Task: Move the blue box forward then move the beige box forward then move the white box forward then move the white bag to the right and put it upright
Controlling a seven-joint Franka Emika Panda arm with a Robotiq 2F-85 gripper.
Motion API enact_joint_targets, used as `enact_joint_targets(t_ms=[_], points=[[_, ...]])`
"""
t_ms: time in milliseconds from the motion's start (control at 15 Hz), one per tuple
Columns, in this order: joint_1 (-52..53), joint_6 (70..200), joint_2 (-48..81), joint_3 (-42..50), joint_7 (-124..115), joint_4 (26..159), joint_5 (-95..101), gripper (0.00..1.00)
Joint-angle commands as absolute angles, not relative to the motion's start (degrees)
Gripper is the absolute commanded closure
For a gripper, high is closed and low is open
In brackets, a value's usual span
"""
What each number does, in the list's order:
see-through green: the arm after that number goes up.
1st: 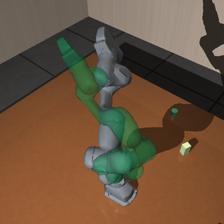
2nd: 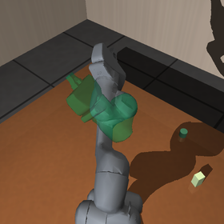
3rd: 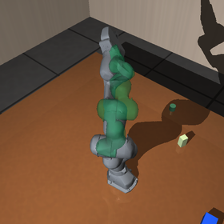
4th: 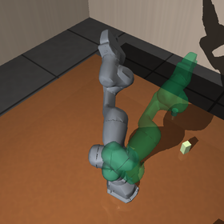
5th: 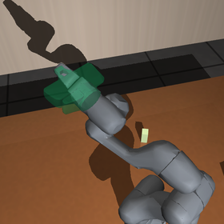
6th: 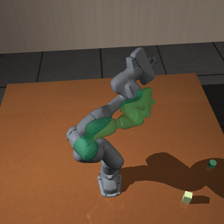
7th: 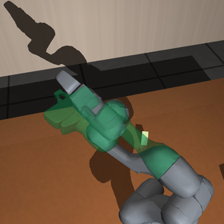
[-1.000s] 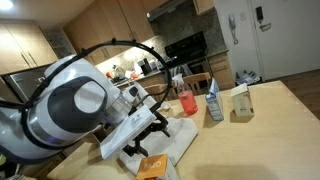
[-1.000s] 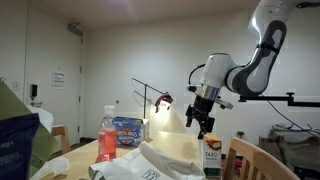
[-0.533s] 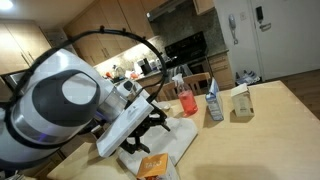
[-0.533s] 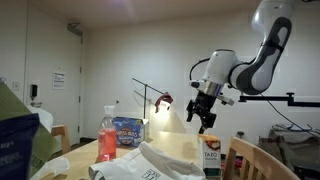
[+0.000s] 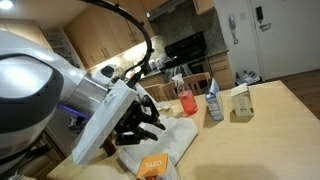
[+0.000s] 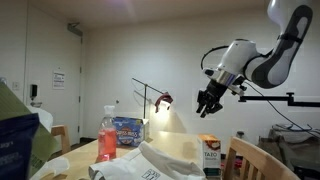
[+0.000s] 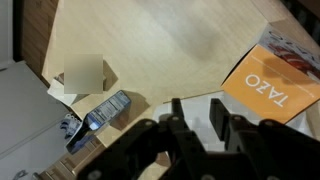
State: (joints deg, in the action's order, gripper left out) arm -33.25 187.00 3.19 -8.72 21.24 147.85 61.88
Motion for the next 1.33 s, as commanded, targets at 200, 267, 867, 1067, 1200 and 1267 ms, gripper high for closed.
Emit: enact_joint_targets(t_ms=[200, 267, 867, 1067, 1200, 1267], points=[[-19.69, 185.03, 0.88, 5.93, 22.33, 152.07, 60.74, 1.0], [-18.54, 184.49, 1.83, 6.76, 22.41, 152.12, 60.53, 1.0], [-15.4, 183.33, 10.84, 8.44, 22.93, 150.98, 56.85, 1.0], [-15.29, 183.3, 10.61, 8.39, 23.09, 150.95, 55.94, 1.0], [-15.16, 183.58, 10.82, 8.24, 23.14, 150.69, 55.37, 1.0], [-15.06, 183.64, 11.33, 8.12, 23.21, 150.53, 55.17, 1.0]])
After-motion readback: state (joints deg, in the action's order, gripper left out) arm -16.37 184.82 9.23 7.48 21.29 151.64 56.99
